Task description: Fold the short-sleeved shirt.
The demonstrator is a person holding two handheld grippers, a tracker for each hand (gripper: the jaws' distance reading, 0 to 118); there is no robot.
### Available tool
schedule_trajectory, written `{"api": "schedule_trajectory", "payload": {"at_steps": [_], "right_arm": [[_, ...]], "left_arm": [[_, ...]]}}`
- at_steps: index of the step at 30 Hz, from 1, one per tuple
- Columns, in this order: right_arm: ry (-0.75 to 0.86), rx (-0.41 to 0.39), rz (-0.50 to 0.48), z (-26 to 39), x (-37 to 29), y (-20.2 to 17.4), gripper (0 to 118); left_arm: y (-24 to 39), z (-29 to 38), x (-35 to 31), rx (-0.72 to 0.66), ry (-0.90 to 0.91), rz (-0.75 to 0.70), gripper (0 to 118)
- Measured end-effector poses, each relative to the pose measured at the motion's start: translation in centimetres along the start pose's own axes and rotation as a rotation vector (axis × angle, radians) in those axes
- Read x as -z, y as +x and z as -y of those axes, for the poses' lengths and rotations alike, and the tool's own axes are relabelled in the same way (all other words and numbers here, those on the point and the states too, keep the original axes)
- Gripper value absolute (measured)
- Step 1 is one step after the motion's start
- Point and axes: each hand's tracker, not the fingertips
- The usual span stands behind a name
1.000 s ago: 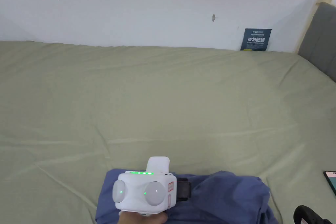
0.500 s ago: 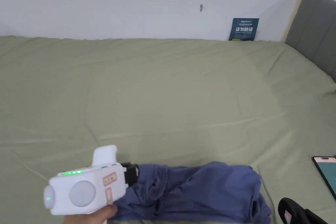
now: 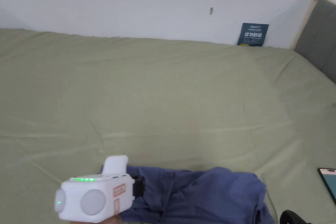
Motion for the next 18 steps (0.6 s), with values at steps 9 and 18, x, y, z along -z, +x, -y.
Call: {"api": "schedule_trajectory", "payload": {"at_steps": [9,18], "right_arm": [[-0.09,0.019,-0.08,1.7,2.3,-1.8,1],[-0.138,0.013,-0.086,2.1,2.7,-1.8,1]], "left_arm": [[-10.5,-0.7,-3.3,-0.155,-0.049,0.1,118],[-17.7,1.5,2.4,-0.69,-0.122,0.702,118]]}}
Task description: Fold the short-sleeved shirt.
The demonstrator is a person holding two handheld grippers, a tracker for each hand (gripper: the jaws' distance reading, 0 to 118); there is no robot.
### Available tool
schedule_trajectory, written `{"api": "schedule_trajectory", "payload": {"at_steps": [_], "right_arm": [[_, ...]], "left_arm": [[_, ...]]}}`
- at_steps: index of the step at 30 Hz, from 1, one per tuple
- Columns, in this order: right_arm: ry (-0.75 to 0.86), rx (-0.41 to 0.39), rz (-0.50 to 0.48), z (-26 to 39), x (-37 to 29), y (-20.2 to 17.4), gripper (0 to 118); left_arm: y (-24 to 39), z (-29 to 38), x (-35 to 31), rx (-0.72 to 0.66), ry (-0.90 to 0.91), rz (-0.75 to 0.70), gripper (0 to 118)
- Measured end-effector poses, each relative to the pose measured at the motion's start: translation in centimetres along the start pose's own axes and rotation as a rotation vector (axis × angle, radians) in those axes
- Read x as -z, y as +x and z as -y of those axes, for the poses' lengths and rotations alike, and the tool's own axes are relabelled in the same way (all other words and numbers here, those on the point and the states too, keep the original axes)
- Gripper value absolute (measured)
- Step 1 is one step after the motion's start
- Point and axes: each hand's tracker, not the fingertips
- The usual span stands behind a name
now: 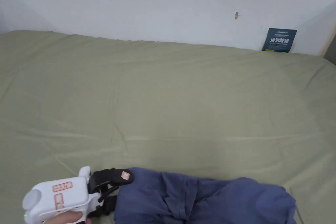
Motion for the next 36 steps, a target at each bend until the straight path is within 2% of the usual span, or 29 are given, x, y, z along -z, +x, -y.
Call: {"api": "schedule_trajectory", "payload": {"at_steps": [1,4,5,6,7,8,9,10,11,14,18,22,23,24,26,28,31,33,36], "right_arm": [[-0.004,0.001,0.005,0.0,0.0,0.0,1],[-0.005,0.005,0.017,-0.1,-0.1,0.2,1],[-0.001,0.009,0.021,-0.2,-0.2,0.2,1],[0.003,0.013,0.021,-0.2,-0.4,0.3,1],[0.004,0.015,0.021,-0.2,-0.5,0.3,1],[0.005,0.014,0.022,-0.2,-0.5,0.3,1],[0.003,0.012,0.022,-0.1,-0.5,0.4,1],[0.0,0.007,0.023,-0.1,-0.5,0.4,1],[-0.003,0.003,0.026,-0.1,-0.5,0.4,1],[0.0,0.003,0.025,-0.2,-0.9,0.5,1],[0.011,-0.001,0.021,-0.5,-1.0,0.6,1],[0.018,-0.014,0.005,-0.3,-0.9,0.2,1],[0.016,-0.016,-0.002,-0.3,-0.9,0.1,1],[0.016,-0.017,-0.006,-0.1,-0.9,-0.1,1],[0.017,-0.018,-0.011,0.1,-0.9,-0.4,2],[0.02,-0.021,-0.013,0.2,-1.1,-0.7,1],[0.028,-0.026,-0.011,0.2,-1.5,-0.7,1],[0.038,-0.029,-0.004,0.2,-1.9,-0.5,1],[0.061,-0.002,0.009,0.2,-2.9,0.1,1]], "left_arm": [[-0.1,0.1,1.4,0.009,-0.04,0.009,117],[1.4,0.6,4.3,0.113,-0.053,-0.084,117],[2.0,0.5,4.9,0.121,-0.063,-0.116,111],[2.4,0.3,5.1,0.13,-0.059,-0.165,87],[2.6,0.5,5.1,0.13,-0.045,-0.226,24],[2.2,0.5,5.7,0.126,-0.027,-0.408,11],[1.6,0.7,5.8,0.144,0.007,-0.484,11],[1.0,1.0,5.2,0.072,-0.025,-0.294,11],[1.4,0.9,4.5,0.06,0.051,-0.294,11],[4.5,2.2,3.6,0.204,0.11,-0.433,11],[9.5,2.5,-0.7,0.405,0.216,-0.699,11],[11.3,1.8,-3.8,0.492,0.297,-0.923,11],[11.7,2.1,-3.7,0.501,0.305,-0.958,11],[11.9,2.5,-3.4,0.487,0.301,-0.934,11],[13.3,4.1,-1.9,0.493,0.298,-0.883,11],[14.4,5.0,0.8,0.555,0.28,-0.828,11],[16.5,7.9,7.4,0.638,0.194,-0.773,11],[16.3,9.5,11.9,0.671,0.112,-0.762,11],[14.2,11.0,17.5,0.648,0.08,-0.791,11]]}}
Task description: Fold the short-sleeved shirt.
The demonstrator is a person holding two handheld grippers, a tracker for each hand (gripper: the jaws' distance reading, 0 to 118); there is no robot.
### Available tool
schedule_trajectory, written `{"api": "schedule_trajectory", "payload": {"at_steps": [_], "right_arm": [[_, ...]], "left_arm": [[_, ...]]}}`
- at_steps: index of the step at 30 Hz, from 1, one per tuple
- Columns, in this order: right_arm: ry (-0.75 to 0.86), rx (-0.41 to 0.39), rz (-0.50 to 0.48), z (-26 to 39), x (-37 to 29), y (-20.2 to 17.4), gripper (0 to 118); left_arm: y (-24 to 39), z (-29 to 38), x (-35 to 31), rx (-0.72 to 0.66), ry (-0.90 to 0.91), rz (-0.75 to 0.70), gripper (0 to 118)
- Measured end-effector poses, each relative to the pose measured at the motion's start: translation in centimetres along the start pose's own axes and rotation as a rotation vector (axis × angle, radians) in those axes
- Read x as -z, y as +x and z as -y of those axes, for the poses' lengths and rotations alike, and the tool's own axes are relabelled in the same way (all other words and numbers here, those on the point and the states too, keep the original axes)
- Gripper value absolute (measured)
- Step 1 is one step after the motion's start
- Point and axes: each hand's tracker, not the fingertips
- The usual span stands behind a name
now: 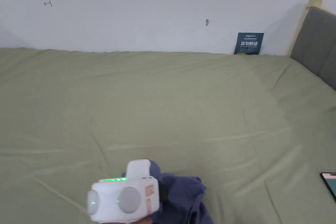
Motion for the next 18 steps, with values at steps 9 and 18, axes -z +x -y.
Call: {"api": "schedule_trajectory", "payload": {"at_steps": [9,18], "right_arm": [[0.041,0.031,0.013,-0.2,-1.7,1.4,1],[0.031,0.037,-0.01,0.0,-1.0,1.0,1]], "left_arm": [[-1.3,0.0,-2.0,0.019,0.005,0.189,98],[-10.4,-2.1,-8.9,-0.234,0.281,0.182,92]]}}
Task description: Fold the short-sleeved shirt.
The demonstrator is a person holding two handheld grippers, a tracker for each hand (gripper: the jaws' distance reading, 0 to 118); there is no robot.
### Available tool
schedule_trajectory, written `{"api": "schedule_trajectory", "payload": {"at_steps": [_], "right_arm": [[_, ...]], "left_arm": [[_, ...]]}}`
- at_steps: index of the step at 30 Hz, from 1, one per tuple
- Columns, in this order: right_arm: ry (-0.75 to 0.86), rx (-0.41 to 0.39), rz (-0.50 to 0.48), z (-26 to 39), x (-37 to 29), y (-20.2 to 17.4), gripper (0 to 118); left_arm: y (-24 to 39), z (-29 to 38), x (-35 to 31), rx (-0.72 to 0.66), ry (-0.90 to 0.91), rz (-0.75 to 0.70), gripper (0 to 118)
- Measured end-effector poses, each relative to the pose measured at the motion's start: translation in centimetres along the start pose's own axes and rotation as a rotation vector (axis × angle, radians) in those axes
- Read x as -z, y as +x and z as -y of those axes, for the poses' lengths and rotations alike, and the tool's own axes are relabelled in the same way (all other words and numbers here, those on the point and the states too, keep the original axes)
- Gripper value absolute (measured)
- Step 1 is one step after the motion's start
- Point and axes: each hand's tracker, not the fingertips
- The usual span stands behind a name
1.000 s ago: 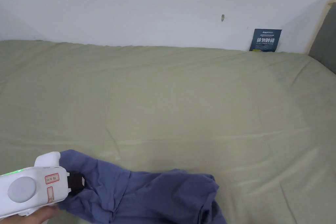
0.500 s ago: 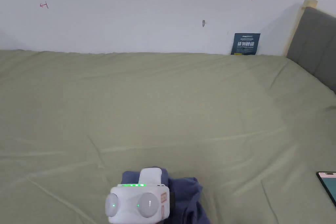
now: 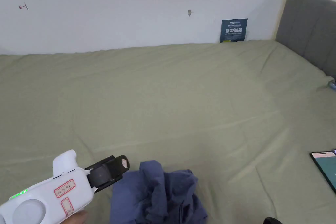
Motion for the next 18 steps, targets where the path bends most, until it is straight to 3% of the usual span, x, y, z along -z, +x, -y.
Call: {"api": "schedule_trajectory", "payload": {"at_steps": [1,2,3,6,11,14,18], "right_arm": [[-0.004,-0.001,-0.001,0.0,0.0,0.0,1],[-0.007,-0.002,0.0,0.1,0.0,0.0,1],[-0.008,-0.003,0.001,0.1,0.0,0.0,1],[-0.011,-0.005,0.011,0.1,-0.1,0.0,1],[-0.061,-0.011,0.025,-0.1,0.4,0.5,1],[-0.087,-0.011,0.007,0.0,0.9,0.5,1],[-0.152,-0.052,-0.098,-0.5,3.5,-0.9,1]], "left_arm": [[-0.1,0.3,1.0,0.039,-0.073,-0.053,77],[0.4,1.0,2.3,0.093,-0.122,-0.129,37],[0.8,1.8,3.3,0.135,-0.149,-0.193,11],[2.8,4.9,6.3,0.068,-0.246,-0.018,10],[8.2,9.1,10.8,0.202,-0.28,0.168,10],[8.0,10.4,13.4,0.204,-0.368,0.081,10],[6.7,9.0,8.3,0.174,-0.294,0.153,10]]}}
